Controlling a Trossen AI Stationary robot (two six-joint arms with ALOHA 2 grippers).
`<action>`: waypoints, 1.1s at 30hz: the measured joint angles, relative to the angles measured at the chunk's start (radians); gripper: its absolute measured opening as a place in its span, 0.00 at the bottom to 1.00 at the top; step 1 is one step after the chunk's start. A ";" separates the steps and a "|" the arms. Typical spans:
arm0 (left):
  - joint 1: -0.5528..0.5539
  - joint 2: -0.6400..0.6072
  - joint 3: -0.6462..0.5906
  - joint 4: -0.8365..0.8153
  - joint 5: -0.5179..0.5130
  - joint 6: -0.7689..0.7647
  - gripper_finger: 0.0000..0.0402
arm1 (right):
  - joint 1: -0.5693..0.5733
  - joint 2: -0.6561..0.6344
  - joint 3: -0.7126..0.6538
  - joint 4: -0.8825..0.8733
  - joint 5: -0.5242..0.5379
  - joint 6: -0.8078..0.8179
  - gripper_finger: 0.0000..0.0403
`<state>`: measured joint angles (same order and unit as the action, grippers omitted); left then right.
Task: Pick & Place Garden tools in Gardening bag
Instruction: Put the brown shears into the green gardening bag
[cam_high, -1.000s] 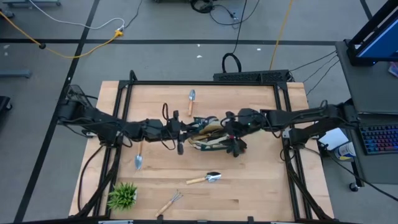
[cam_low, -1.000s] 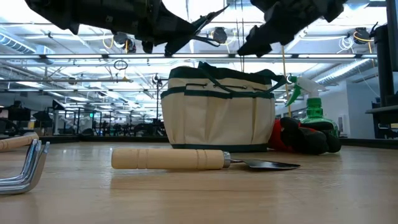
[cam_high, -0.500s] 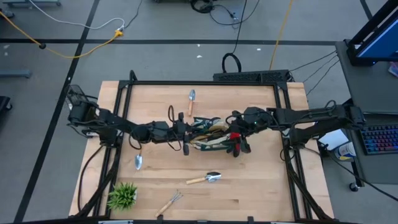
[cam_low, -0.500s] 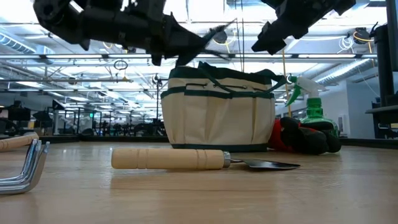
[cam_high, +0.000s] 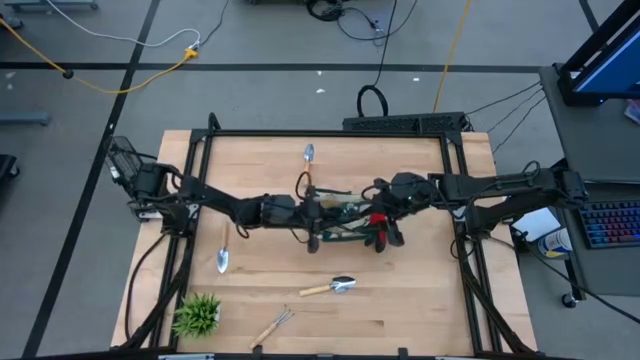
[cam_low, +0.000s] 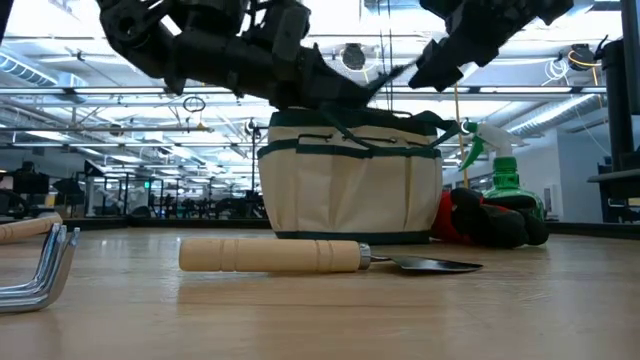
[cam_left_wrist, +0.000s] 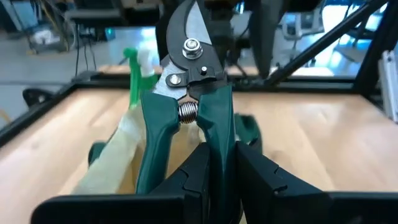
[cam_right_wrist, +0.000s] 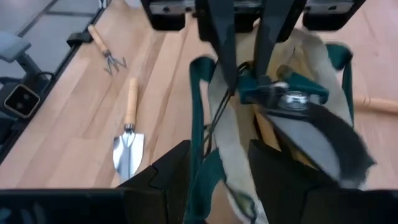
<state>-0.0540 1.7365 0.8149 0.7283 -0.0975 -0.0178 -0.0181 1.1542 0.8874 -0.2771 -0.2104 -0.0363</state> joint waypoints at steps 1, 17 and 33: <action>0.006 0.000 0.000 -0.019 -0.001 -0.012 0.14 | 0.000 0.000 0.000 -0.010 0.000 0.000 0.39; 0.045 -0.019 -0.002 -0.065 0.001 -0.090 0.15 | 0.000 0.000 0.000 -0.050 -0.001 -0.001 0.39; 0.045 -0.062 -0.003 -0.219 -0.142 -0.014 0.15 | 0.000 0.000 -0.062 -0.042 0.000 -0.001 0.39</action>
<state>-0.0086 1.6741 0.8123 0.5095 -0.2394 -0.0315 -0.0177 1.1538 0.8250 -0.3192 -0.2108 -0.0376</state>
